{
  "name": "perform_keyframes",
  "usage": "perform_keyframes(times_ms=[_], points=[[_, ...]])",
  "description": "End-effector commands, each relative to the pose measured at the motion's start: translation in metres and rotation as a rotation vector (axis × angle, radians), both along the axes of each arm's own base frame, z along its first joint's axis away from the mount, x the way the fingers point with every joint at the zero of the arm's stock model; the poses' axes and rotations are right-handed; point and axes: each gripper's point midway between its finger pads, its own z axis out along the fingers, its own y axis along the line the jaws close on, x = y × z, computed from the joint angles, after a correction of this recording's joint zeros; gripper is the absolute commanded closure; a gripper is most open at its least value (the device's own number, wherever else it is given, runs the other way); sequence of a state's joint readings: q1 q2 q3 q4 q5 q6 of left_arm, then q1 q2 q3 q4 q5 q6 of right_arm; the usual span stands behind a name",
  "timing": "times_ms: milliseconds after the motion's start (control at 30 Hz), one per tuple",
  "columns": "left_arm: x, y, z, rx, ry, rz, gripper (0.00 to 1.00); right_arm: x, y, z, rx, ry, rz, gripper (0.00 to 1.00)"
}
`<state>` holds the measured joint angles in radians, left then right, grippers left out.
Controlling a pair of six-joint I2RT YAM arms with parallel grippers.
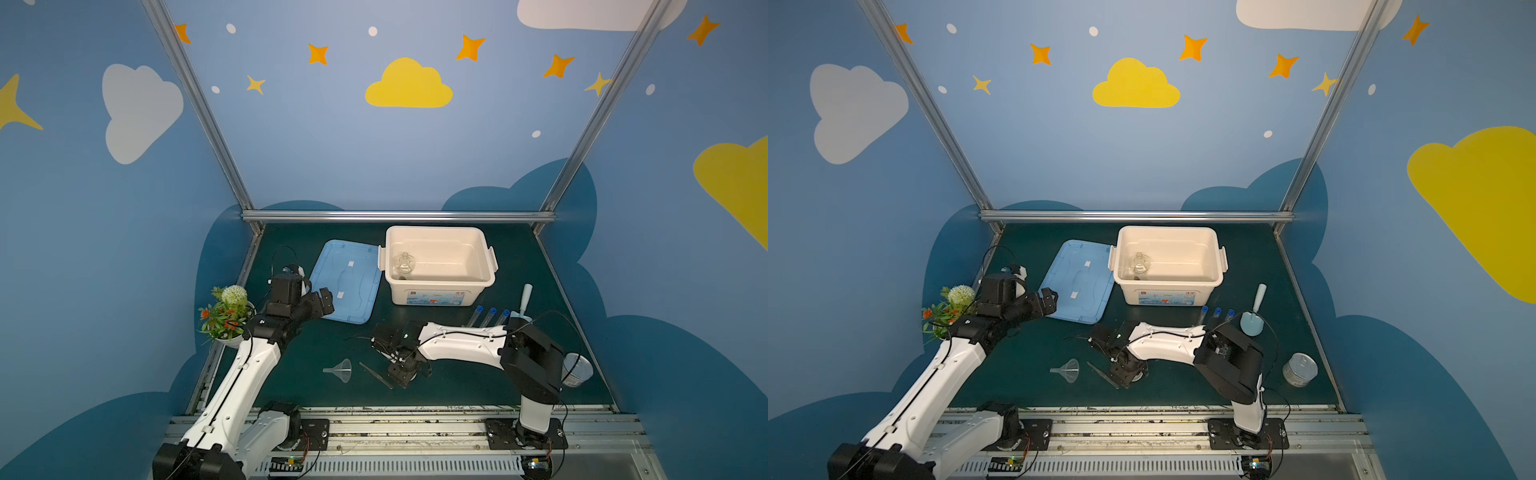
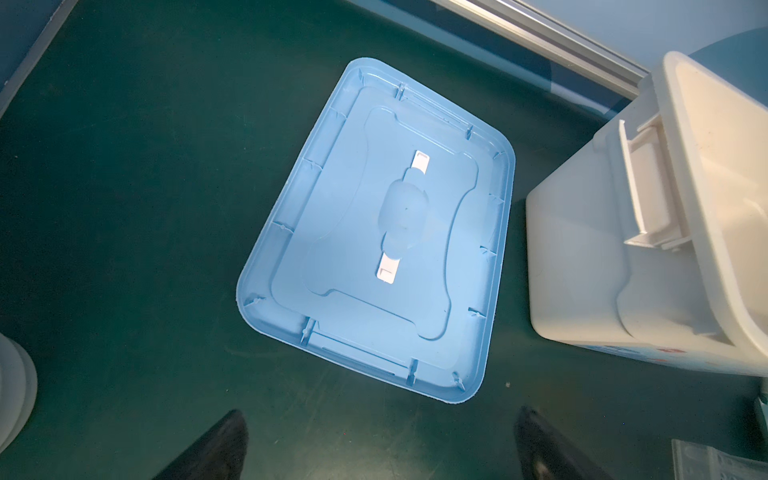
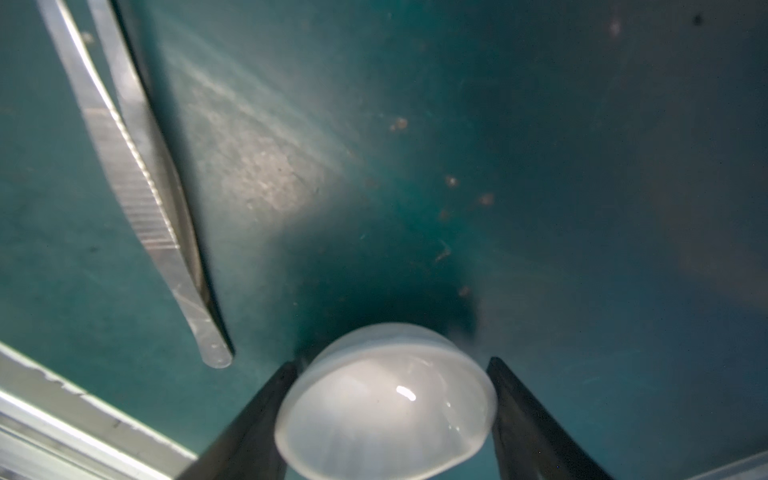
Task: Organize the chemistry lab equipment
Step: 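Lower the right gripper and close it on the small white bowl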
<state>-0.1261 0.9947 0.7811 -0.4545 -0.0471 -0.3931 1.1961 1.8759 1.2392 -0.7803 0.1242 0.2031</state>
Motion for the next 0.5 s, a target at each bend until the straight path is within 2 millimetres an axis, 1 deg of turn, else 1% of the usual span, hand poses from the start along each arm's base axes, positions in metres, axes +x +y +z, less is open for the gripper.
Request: perform_keyframes(times_ms=[0,233,333,467], points=[[0.0,-0.001,0.001,-0.011,-0.007,-0.003,0.0,-0.002,-0.011,-0.008,-0.039,0.016,0.0,0.33],[0.001,-0.002,0.002,-0.013,-0.007,-0.008,0.0,0.003,-0.008,-0.002,-0.025,0.006,-0.013,0.4],[0.001,-0.002,0.002,-0.011,-0.007,-0.008,0.0,0.004,-0.005,0.007,-0.001,-0.002,-0.016,0.42],[0.001,-0.002,0.0,-0.012,-0.003,-0.009,0.0,0.008,0.0,0.025,0.059,-0.009,-0.032,0.42]])
